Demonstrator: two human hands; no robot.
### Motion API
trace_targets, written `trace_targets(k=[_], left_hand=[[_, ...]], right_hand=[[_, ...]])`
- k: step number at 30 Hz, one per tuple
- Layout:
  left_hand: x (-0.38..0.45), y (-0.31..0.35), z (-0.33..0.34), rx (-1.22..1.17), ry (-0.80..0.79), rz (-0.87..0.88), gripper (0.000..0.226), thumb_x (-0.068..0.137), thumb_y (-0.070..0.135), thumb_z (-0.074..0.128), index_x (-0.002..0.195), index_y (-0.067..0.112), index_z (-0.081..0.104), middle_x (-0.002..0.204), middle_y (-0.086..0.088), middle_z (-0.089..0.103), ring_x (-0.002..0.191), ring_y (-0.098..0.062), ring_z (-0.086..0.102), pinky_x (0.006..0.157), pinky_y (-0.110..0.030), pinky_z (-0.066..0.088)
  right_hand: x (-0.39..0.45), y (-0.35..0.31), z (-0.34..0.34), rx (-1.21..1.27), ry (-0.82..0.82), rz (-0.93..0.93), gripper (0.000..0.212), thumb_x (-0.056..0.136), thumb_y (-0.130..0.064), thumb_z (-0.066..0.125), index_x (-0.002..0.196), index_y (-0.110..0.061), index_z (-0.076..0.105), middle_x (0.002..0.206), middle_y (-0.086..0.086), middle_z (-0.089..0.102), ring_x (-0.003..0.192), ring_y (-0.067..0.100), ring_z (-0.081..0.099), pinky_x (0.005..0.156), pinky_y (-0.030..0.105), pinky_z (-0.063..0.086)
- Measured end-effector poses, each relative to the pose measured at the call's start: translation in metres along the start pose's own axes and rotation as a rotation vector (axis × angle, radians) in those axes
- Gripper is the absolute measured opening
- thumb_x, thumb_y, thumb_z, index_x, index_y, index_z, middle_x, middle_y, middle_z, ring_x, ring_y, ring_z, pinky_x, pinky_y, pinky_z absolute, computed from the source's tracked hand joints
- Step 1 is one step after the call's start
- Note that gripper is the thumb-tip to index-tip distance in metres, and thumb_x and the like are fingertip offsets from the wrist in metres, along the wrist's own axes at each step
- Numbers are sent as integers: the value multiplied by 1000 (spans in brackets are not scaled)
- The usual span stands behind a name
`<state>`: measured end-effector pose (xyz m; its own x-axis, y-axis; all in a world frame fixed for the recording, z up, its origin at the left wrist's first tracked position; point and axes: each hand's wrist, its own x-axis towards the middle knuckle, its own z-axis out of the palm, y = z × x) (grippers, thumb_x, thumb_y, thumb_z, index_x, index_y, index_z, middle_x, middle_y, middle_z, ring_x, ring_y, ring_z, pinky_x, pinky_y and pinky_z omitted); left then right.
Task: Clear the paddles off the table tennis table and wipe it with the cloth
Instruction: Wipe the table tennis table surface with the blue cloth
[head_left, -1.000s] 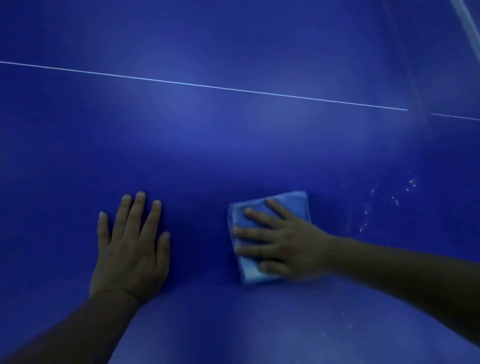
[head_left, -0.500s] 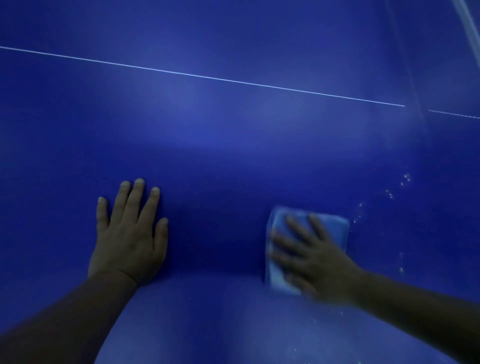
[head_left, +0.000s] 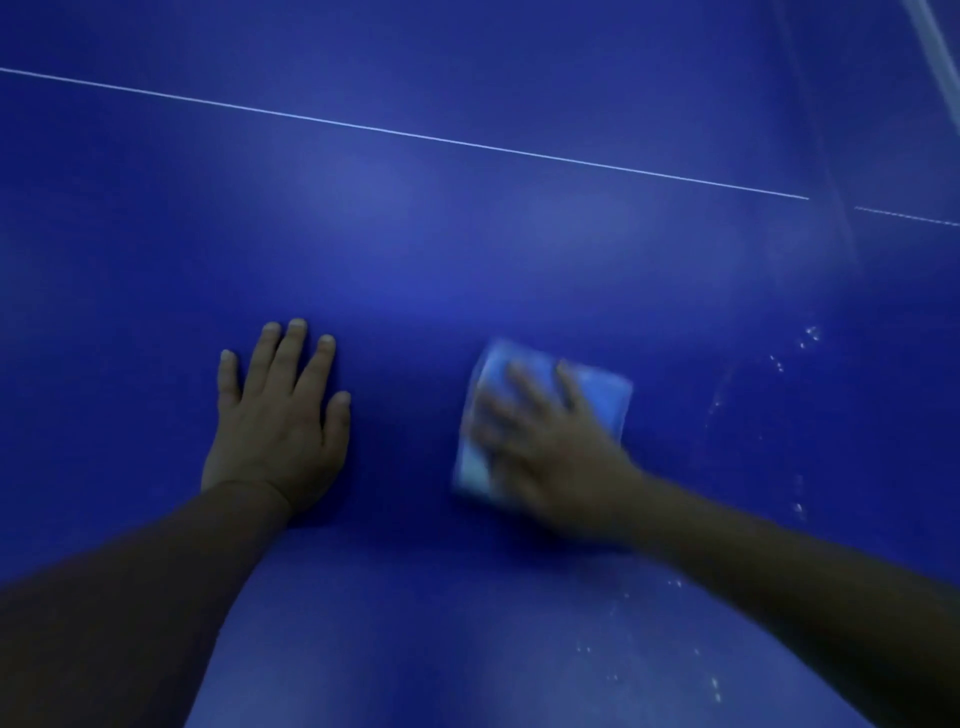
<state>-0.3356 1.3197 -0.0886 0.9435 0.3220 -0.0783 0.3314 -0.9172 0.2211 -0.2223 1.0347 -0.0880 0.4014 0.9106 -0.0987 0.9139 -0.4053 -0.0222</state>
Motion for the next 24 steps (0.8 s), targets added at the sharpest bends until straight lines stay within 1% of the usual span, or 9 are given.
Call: trace_targets(k=[2, 4, 6, 8, 10, 12, 16, 19, 24], left_hand=[[-1, 0, -1, -3, -2, -1, 73, 96, 50, 16, 156, 13, 29, 166, -10, 18, 155, -26, 5, 123, -55, -1], [0, 0, -1, -2, -7, 2, 73, 95, 51, 14, 157, 14, 28, 166, -9, 17, 155, -25, 4, 123, -55, -1], [1, 0, -1, 3, -13, 2, 74, 95, 52, 13, 157, 14, 27, 166, -9, 15, 155, -25, 3, 123, -56, -2], [1, 0, 1, 9, -18, 2, 73, 95, 51, 13, 157, 15, 26, 167, -9, 14, 155, -25, 2, 123, -56, -2], [0, -1, 1, 3, -14, -9, 72, 95, 50, 16, 157, 15, 26, 167, -8, 14, 155, -24, 2, 123, -55, -3], [0, 0, 2, 6, -11, -7, 72, 95, 50, 15, 157, 15, 26, 167, -7, 14, 155, -24, 2, 123, -55, -3], [-2, -1, 2, 9, -8, -8, 70, 97, 50, 13, 157, 16, 25, 167, -7, 14, 155, -24, 2, 123, -56, -2], [0, -2, 3, 13, -10, 2, 66, 100, 48, 14, 158, 18, 22, 167, -7, 12, 155, -24, 0, 123, -56, -1], [1, -5, 7, 27, -2, -3, 66, 101, 50, 20, 158, 17, 23, 167, -6, 13, 154, -23, 2, 122, -56, -2]], right_hand=[[-48, -21, 6, 15, -88, -331, 49, 104, -49, 32, 150, -34, 40, 163, -2, 30, 152, 37, 20, 115, 68, 10], [-61, 18, 2, -59, -89, -340, 49, 103, -46, 35, 150, -33, 41, 159, 1, 38, 148, 40, 28, 113, 69, 18], [-47, 74, -4, -66, -35, 105, 52, 102, -41, 33, 153, -28, 37, 158, 8, 39, 147, 43, 30, 109, 72, 24], [-35, 123, -14, 31, -4, 695, 51, 107, -39, 28, 158, -31, 22, 166, 1, 21, 153, 34, 13, 114, 69, 16], [-31, 130, -22, 159, 63, 1009, 53, 107, -43, 25, 159, -32, 18, 168, -6, 12, 154, 28, 5, 116, 68, 10], [-38, 95, -14, 105, 81, 993, 54, 107, -43, 21, 159, -29, 23, 167, -3, 16, 154, 32, 9, 115, 68, 13], [-101, -39, 13, 18, 36, 331, 53, 104, -47, 27, 154, -30, 34, 163, 2, 29, 151, 39, 19, 111, 71, 19], [-116, -31, 12, 9, -39, 64, 54, 105, -50, 28, 156, -35, 30, 165, -1, 27, 151, 37, 21, 115, 67, 14], [-26, 65, -14, 123, 51, 864, 55, 105, -46, 24, 159, -33, 21, 167, -7, 15, 155, 28, 5, 116, 66, 11]])
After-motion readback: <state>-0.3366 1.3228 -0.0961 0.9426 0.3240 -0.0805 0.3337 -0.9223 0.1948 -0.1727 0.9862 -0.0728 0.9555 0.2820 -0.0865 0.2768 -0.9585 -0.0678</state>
